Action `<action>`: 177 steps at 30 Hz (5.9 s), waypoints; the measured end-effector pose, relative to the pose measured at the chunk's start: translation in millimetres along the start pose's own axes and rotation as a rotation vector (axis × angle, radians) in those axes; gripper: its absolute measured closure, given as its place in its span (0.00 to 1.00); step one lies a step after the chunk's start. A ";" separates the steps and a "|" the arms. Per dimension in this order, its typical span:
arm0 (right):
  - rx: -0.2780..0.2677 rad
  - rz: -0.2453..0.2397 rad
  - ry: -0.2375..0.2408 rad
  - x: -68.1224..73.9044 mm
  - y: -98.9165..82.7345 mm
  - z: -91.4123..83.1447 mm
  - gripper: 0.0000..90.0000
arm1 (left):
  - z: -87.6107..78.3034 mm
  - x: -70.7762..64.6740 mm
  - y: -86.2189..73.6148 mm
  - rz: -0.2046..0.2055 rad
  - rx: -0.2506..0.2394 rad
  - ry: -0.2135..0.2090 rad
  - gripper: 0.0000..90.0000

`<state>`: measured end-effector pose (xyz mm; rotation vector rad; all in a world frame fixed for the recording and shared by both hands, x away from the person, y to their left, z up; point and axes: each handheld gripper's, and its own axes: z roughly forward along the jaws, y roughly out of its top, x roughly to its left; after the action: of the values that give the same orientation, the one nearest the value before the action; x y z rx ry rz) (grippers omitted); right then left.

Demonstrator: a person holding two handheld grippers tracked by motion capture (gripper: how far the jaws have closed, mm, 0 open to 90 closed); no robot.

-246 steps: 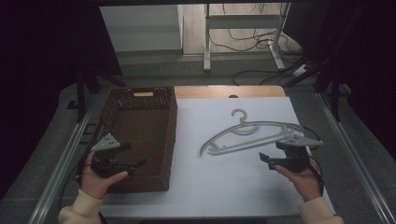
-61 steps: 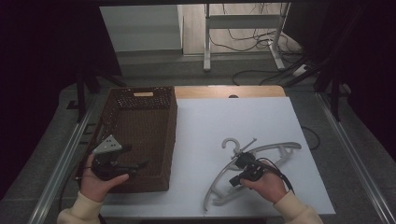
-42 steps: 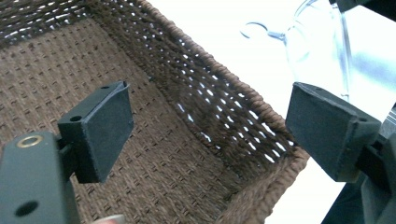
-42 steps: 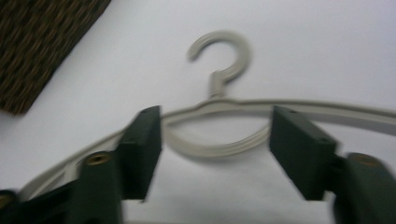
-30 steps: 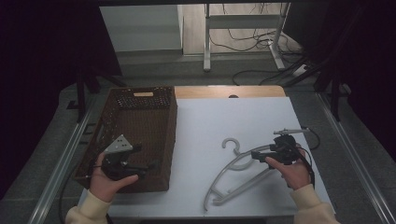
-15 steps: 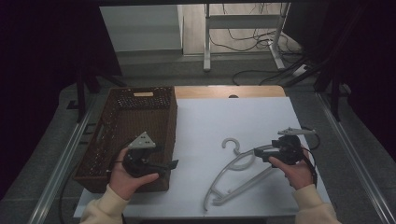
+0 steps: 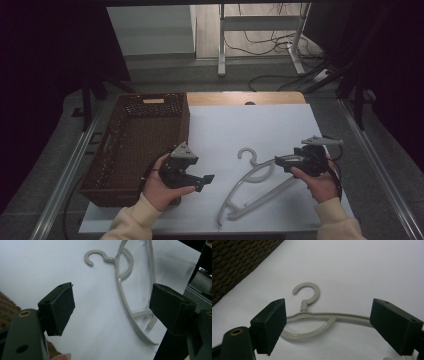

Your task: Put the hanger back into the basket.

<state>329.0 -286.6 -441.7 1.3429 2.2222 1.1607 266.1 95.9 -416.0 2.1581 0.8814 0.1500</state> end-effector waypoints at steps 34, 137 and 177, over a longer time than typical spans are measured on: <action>0.057 0.005 -0.022 -4.5 -2.7 6.5 0.18 | 69.4 -14.5 15.6 0.024 0.094 -0.130 0.30; 0.070 0.000 -0.045 -7.4 -4.2 8.1 0.19 | 170.1 -15.4 22.9 -0.036 0.292 -0.051 0.87; -0.259 0.151 -0.004 -40.8 -20.6 -55.1 0.21 | 108.0 4.9 55.9 -0.129 0.118 -0.068 0.91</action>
<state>304.4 -352.6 -428.7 1.4191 1.9133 1.4402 340.5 6.2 -451.4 2.1929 1.0088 -0.0413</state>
